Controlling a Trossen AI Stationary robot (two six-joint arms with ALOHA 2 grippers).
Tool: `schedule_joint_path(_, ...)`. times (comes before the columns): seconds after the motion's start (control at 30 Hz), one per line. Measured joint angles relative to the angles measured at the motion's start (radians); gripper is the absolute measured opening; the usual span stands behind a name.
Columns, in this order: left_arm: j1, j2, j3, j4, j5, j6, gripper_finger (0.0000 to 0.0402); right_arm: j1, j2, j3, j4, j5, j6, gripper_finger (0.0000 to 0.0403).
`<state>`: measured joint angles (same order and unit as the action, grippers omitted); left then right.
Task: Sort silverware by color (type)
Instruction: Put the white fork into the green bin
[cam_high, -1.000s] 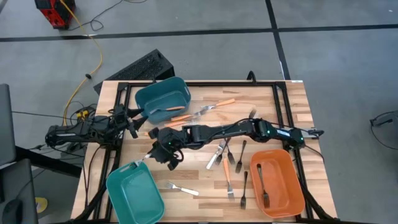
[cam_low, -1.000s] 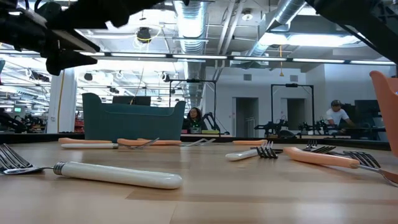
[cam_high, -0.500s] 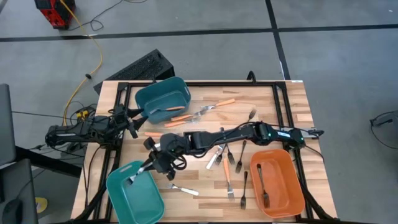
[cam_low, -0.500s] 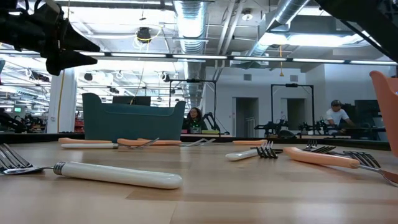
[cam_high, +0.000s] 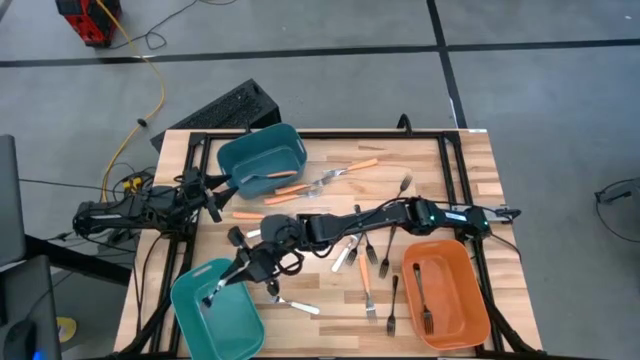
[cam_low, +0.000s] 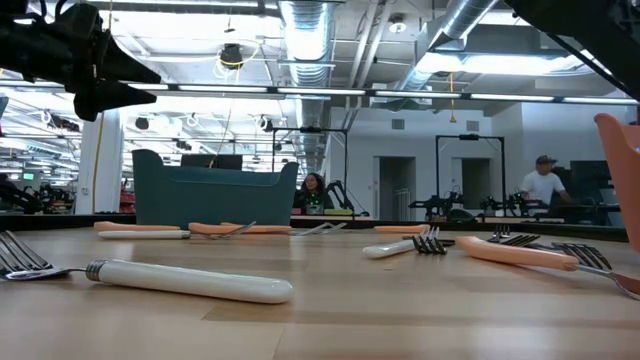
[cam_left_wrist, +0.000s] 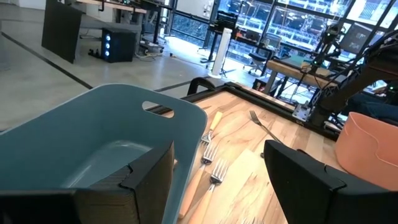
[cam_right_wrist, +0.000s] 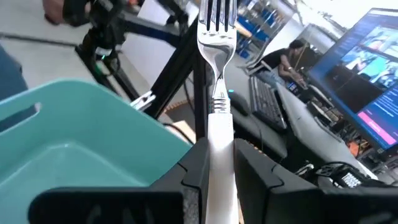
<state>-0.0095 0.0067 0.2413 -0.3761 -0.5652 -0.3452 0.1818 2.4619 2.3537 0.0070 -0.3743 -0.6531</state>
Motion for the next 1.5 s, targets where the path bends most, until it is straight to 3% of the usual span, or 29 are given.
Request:
schedule_joint_path(0.73,0.0,0.0,0.0,0.0,-0.01,0.001,0.0235,0.0,-0.001,-0.25,0.55,-0.023,0.337,0.0082)
schedule_joint_path(1.1,0.0,0.0,0.001,0.001,-0.046,0.002,0.0235,-0.022,0.111,-0.246,0.691,-0.05,0.493,0.0082)
schedule_joint_path(1.37,0.0,0.0,0.001,0.0,-0.053,0.012,0.0235,-0.033,0.186,-0.231,0.7,-0.048,0.565,0.0082)
schedule_joint_path(1.5,0.0,0.0,0.001,0.004,-0.053,0.019,0.0235,-0.035,0.252,-0.16,0.726,-0.093,0.635,0.0082)
